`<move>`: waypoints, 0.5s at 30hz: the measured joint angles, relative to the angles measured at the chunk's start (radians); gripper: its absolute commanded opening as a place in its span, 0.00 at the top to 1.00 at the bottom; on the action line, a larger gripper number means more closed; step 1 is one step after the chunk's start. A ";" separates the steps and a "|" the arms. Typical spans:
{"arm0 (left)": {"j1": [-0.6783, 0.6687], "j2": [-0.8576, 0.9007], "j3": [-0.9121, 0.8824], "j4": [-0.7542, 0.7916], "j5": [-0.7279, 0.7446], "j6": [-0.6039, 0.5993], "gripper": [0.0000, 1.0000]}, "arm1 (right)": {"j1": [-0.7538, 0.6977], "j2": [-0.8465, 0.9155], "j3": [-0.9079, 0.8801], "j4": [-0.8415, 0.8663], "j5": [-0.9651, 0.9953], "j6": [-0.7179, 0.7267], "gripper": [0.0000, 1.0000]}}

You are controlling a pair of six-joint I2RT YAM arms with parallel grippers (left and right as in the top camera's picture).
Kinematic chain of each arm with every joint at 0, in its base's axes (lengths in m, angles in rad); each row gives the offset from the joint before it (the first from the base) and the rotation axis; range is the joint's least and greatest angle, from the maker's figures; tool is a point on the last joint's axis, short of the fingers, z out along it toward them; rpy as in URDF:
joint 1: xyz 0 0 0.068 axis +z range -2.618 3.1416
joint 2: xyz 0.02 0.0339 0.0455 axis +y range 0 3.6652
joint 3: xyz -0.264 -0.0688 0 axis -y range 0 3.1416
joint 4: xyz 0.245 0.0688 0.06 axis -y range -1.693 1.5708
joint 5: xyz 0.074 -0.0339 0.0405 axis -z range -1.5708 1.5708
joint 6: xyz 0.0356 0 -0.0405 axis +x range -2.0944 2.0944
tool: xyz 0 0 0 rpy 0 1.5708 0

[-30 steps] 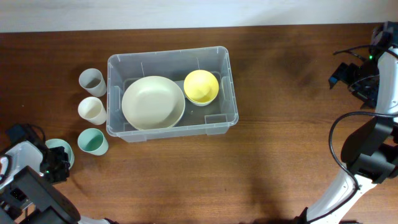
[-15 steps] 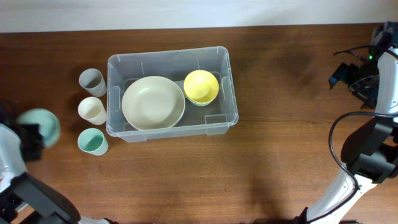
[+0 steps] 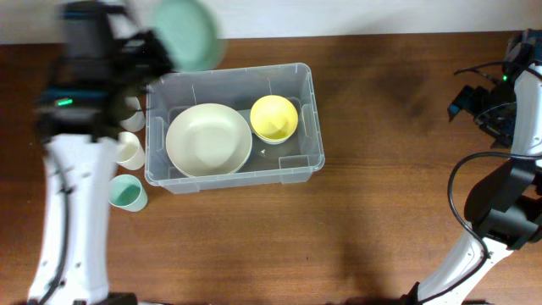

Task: Pack container
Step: 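Lift the mint-green bowl with the left gripper over the container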

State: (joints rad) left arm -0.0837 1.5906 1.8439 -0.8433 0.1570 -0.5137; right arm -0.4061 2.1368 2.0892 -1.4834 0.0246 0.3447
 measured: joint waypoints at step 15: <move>-0.332 0.453 -0.001 0.074 -0.110 0.099 0.99 | 0.000 0.000 0.000 0.000 0.000 0.000 0.01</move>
State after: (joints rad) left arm -0.4160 2.0434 1.8427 -0.7692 0.0467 -0.4145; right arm -0.4061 2.1368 2.0892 -1.4837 0.0246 0.3443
